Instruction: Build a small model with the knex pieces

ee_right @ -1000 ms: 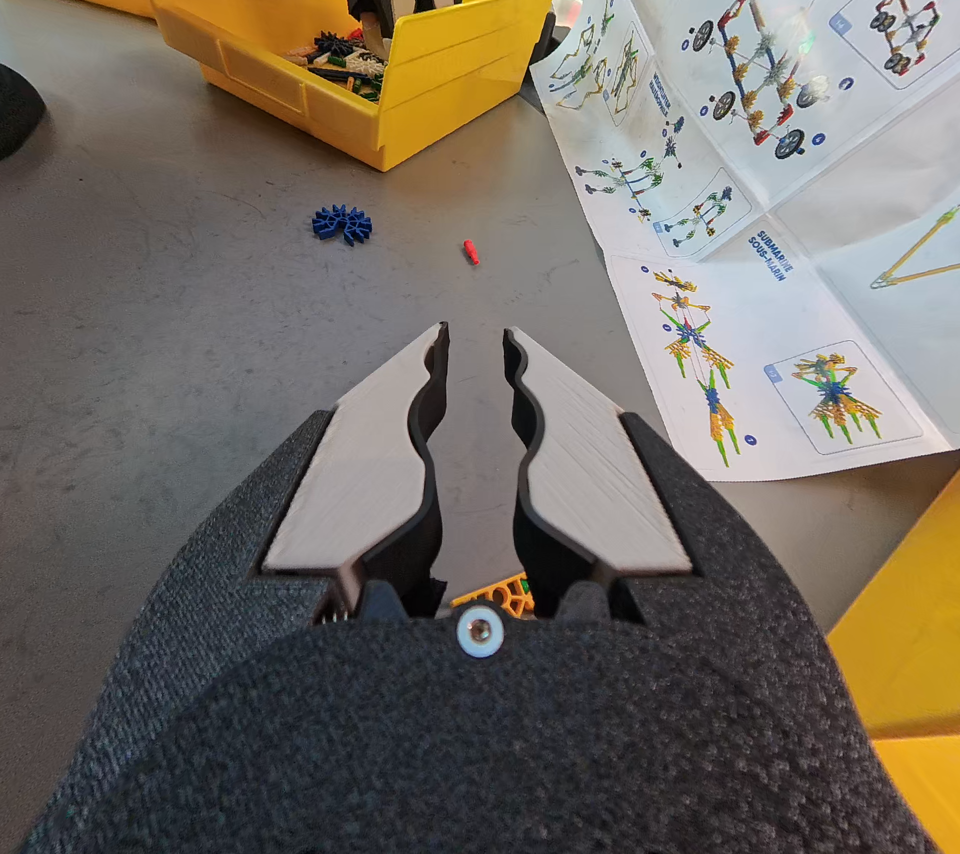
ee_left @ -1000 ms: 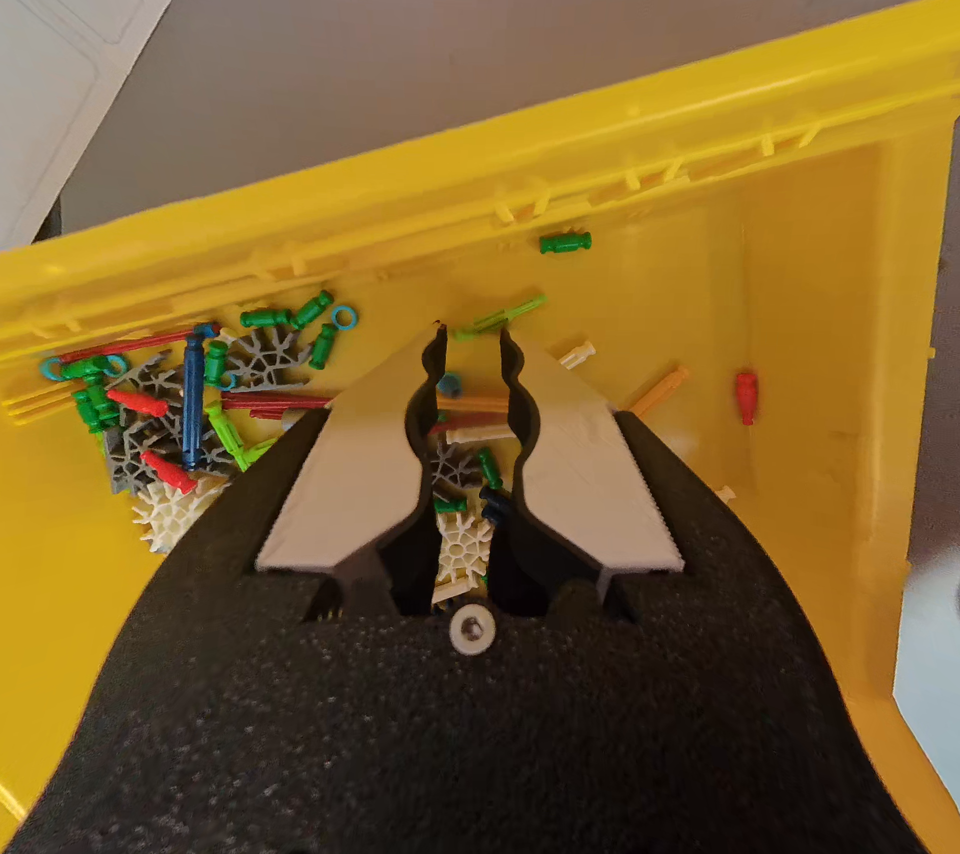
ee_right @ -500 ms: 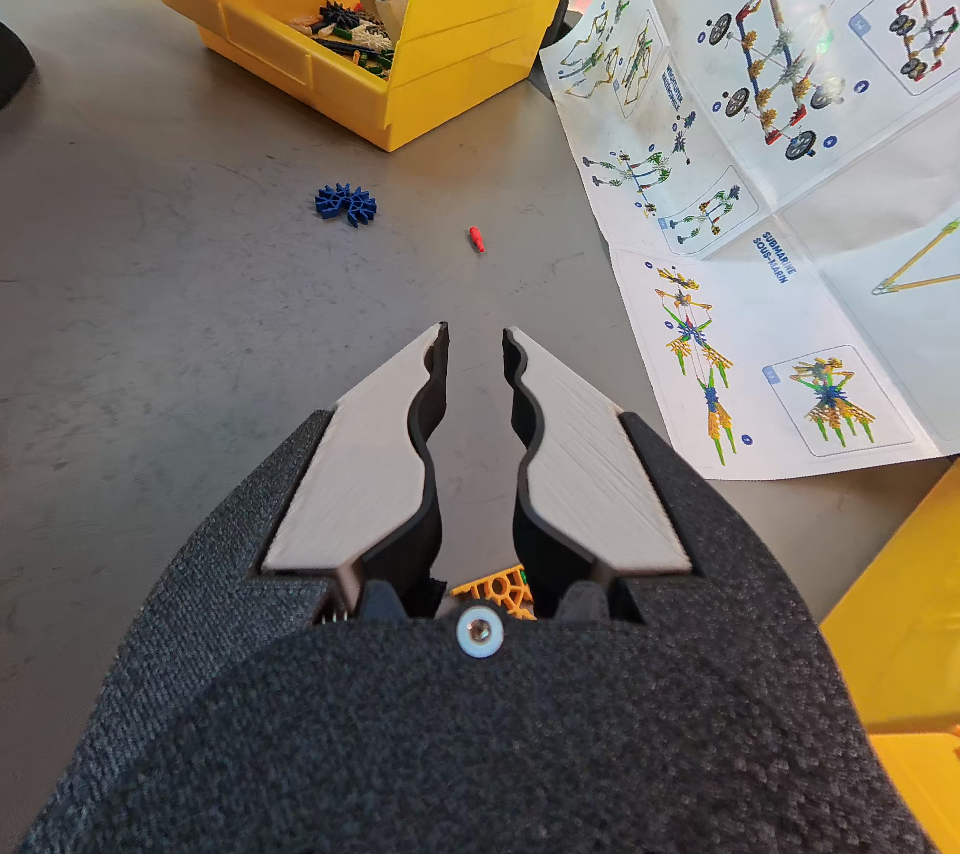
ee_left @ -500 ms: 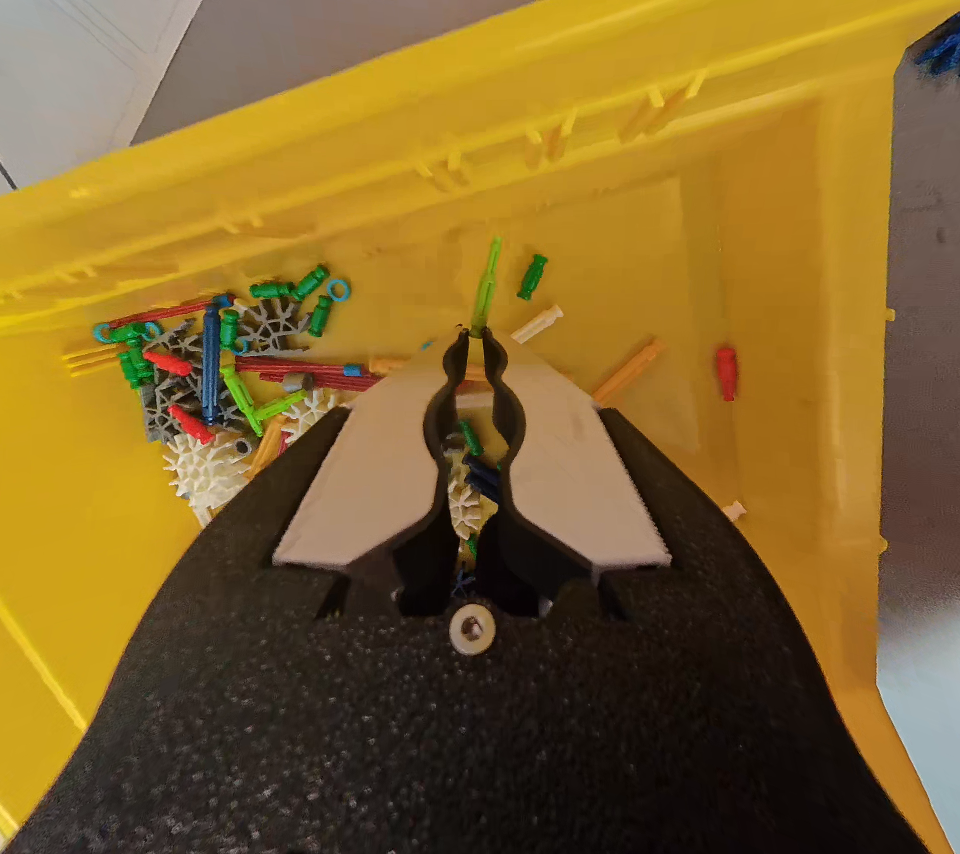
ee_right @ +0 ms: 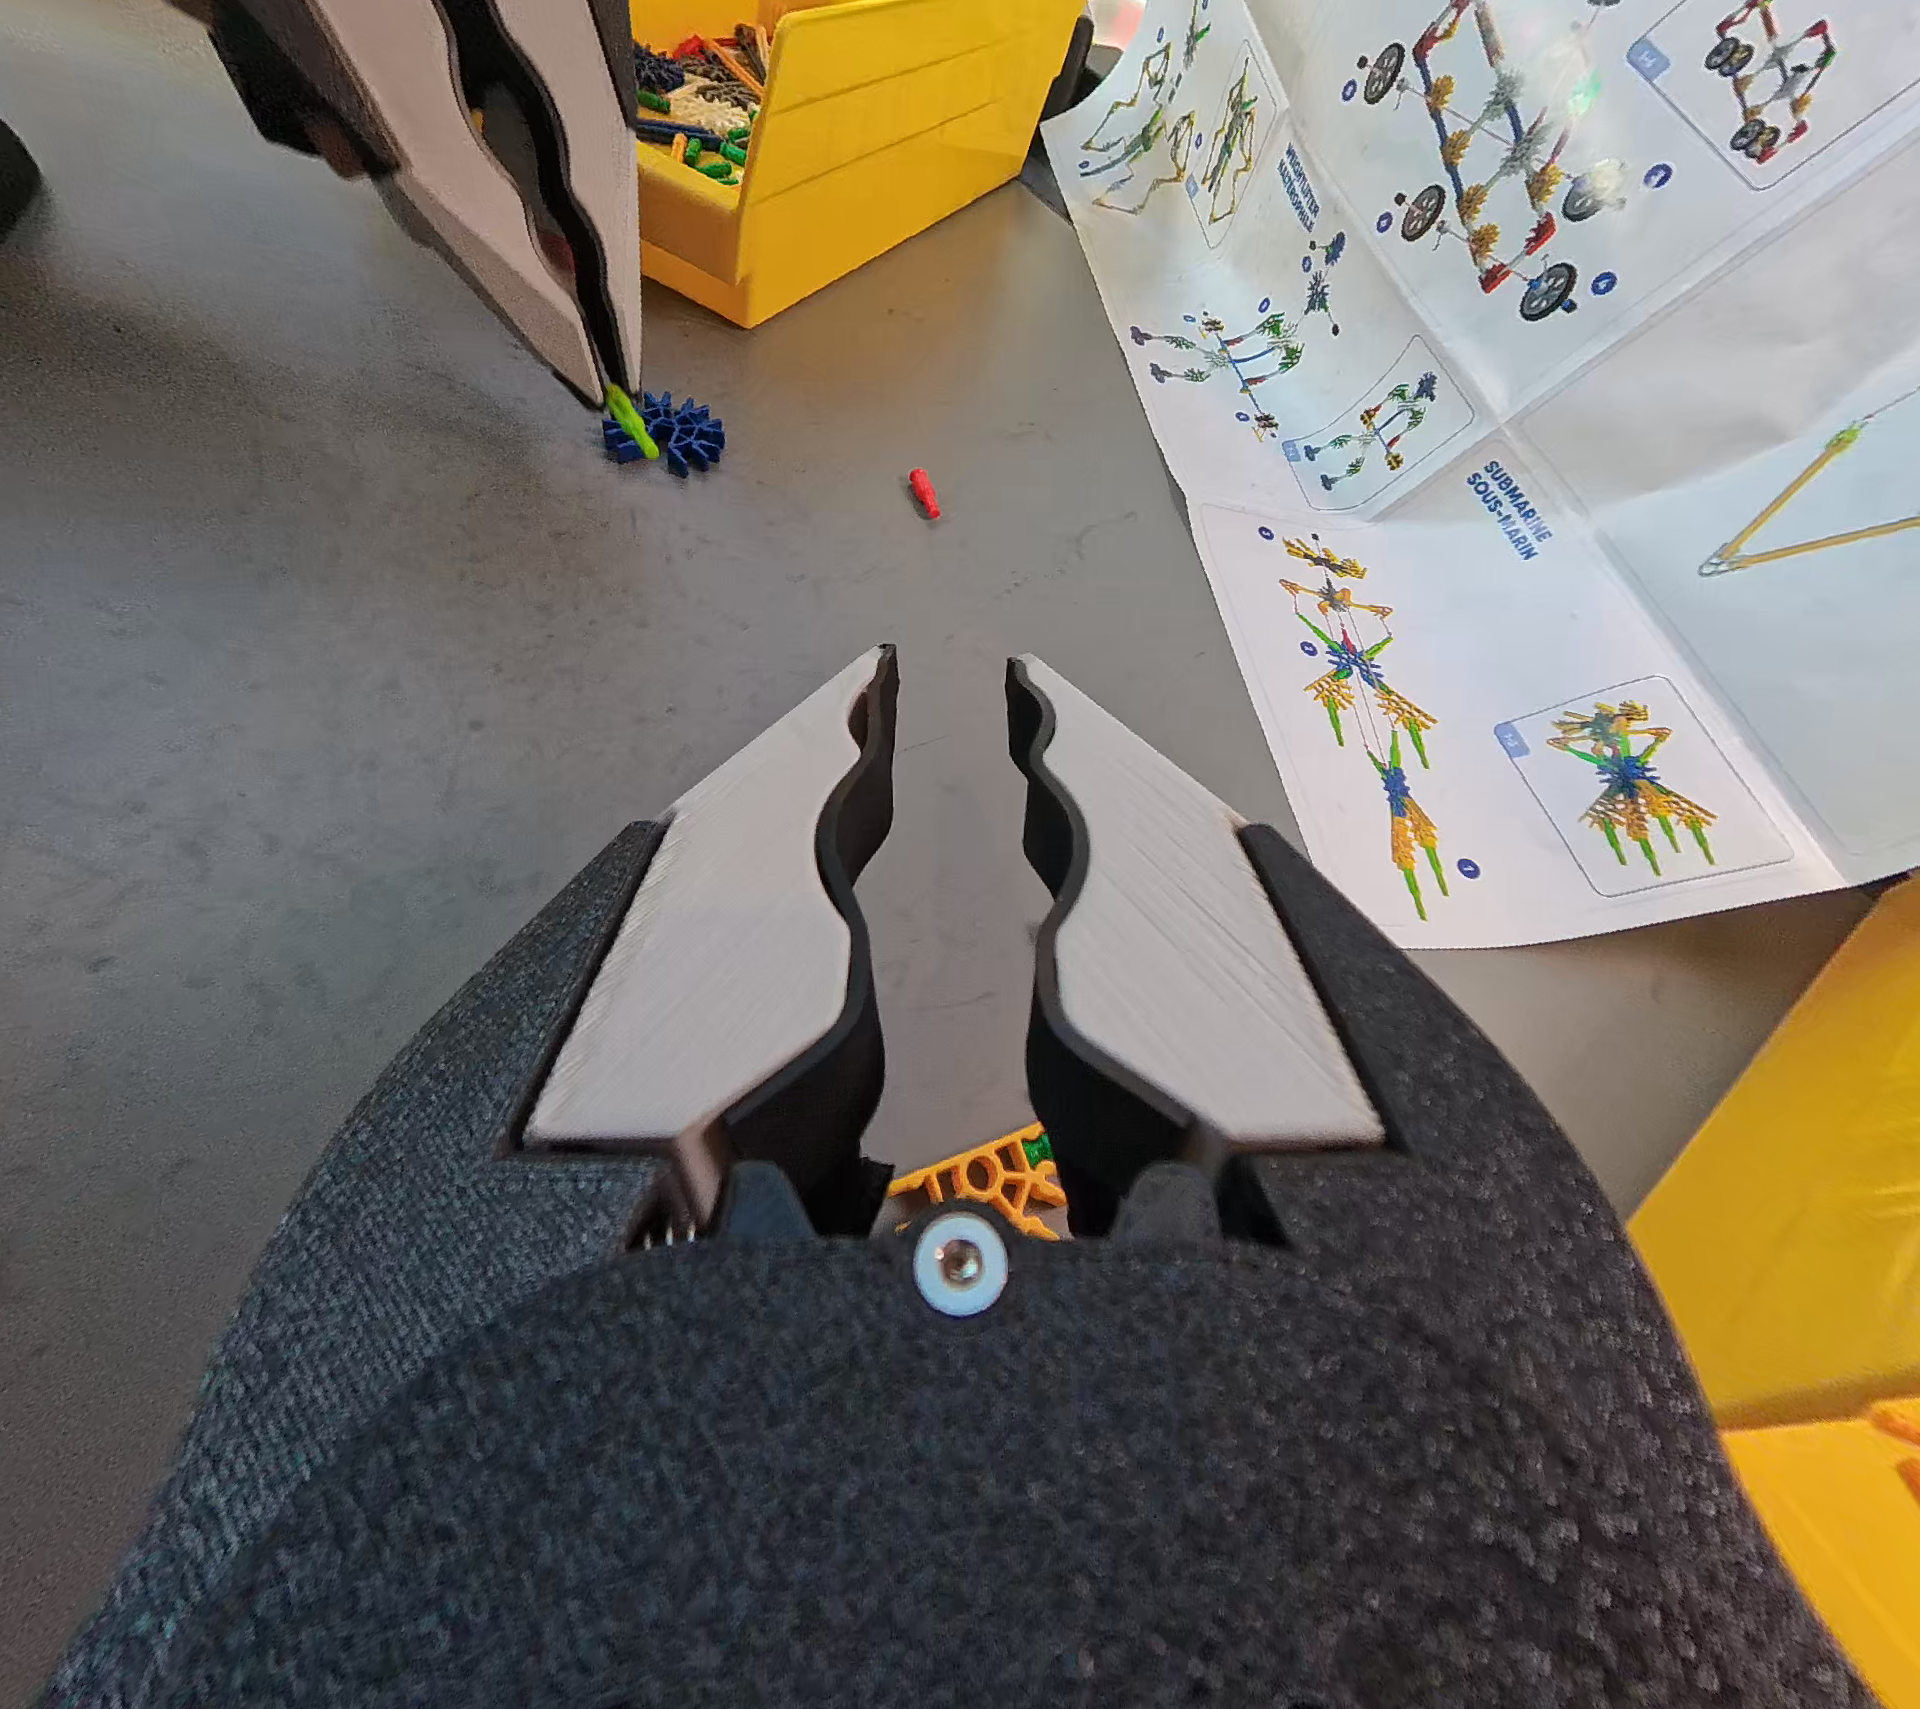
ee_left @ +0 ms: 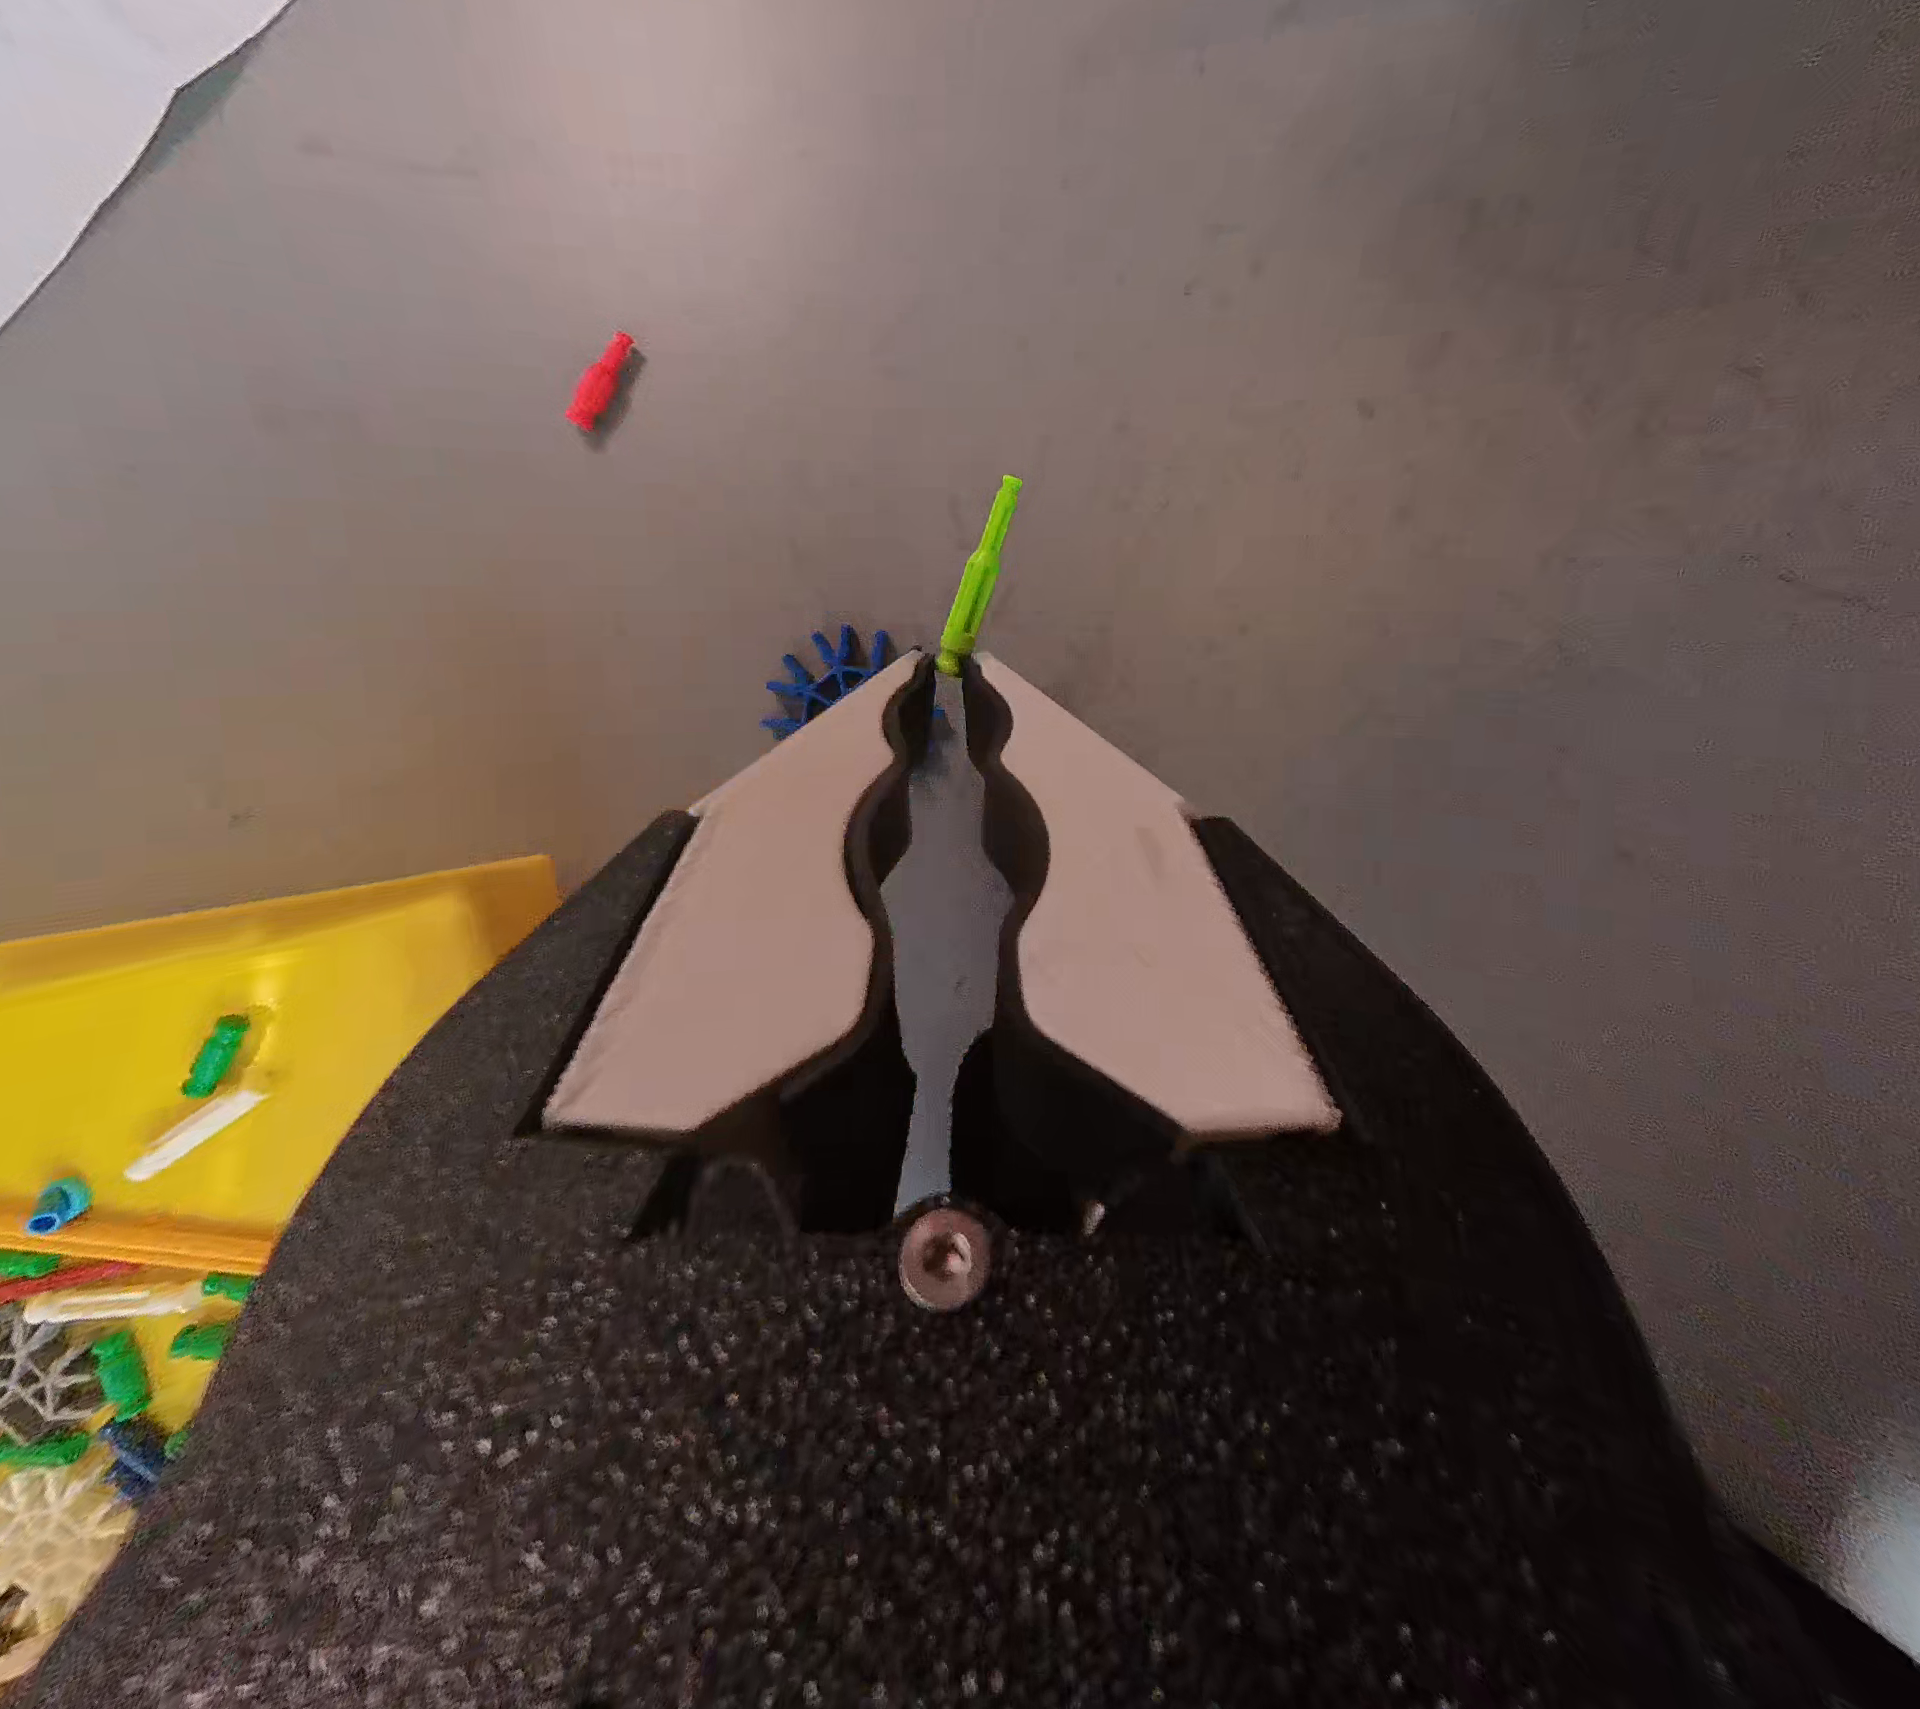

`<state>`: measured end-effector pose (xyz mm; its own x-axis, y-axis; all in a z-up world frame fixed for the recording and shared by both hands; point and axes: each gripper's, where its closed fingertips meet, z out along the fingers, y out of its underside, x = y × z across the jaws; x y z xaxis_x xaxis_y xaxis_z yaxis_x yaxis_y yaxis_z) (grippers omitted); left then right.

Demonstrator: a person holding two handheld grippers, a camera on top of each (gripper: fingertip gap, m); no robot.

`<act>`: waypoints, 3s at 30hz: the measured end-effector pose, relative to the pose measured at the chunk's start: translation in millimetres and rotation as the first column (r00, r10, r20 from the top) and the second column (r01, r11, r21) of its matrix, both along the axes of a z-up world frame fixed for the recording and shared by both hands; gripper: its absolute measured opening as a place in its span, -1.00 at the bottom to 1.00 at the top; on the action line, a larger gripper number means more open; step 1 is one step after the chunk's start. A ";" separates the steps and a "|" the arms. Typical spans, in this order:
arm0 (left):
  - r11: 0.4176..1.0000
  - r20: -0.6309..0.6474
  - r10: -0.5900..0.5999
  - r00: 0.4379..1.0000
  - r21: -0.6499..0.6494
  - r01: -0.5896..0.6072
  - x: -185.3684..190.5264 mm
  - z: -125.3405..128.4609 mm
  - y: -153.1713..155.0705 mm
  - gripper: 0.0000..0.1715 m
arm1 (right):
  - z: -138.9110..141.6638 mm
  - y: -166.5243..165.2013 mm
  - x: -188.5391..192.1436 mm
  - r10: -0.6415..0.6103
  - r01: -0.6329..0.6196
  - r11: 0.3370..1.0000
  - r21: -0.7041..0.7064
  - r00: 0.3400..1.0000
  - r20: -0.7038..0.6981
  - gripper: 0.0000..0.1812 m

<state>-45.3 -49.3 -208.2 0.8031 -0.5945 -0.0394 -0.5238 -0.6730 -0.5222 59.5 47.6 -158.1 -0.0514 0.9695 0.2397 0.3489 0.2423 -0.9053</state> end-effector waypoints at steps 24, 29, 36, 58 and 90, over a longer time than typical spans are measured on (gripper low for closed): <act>0.882 -0.150 0.468 0.871 0.147 -0.448 -235.7 83.4 38.1 -0.73 | 80.1 90.9 55.1 -0.386 0.332 0.920 -0.207 0.858 -0.340 -0.75; 0.902 -0.308 0.403 0.862 -0.027 -0.432 -284.0 34.7 36.3 -0.72 | 75.5 85.6 49.7 -0.363 0.318 0.930 -0.184 0.874 -0.324 -0.75; 0.883 -0.365 0.396 0.843 -0.101 -0.459 -309.2 -1.0 53.9 -0.74 | 63.6 81.4 43.0 -0.338 0.295 0.938 -0.182 0.896 -0.288 -0.76; 0.898 -0.196 0.281 0.939 -0.290 -0.330 -294.6 -19.5 46.3 -0.93 | 47.2 80.5 37.5 -0.320 0.277 0.940 -0.199 0.918 -0.233 -0.77; 0.967 -0.238 -0.237 0.942 -0.153 0.205 2.3 -15.1 57.7 -0.93 | 59.7 70.2 36.9 -0.292 0.253 0.952 -0.169 0.918 -0.268 -0.77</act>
<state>-42.9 8.4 -223.3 0.6244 -0.7688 -0.1383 -0.7702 -0.5763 -0.2733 96.5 117.8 -98.4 0.2716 0.9593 0.0768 0.1059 0.0495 -0.9931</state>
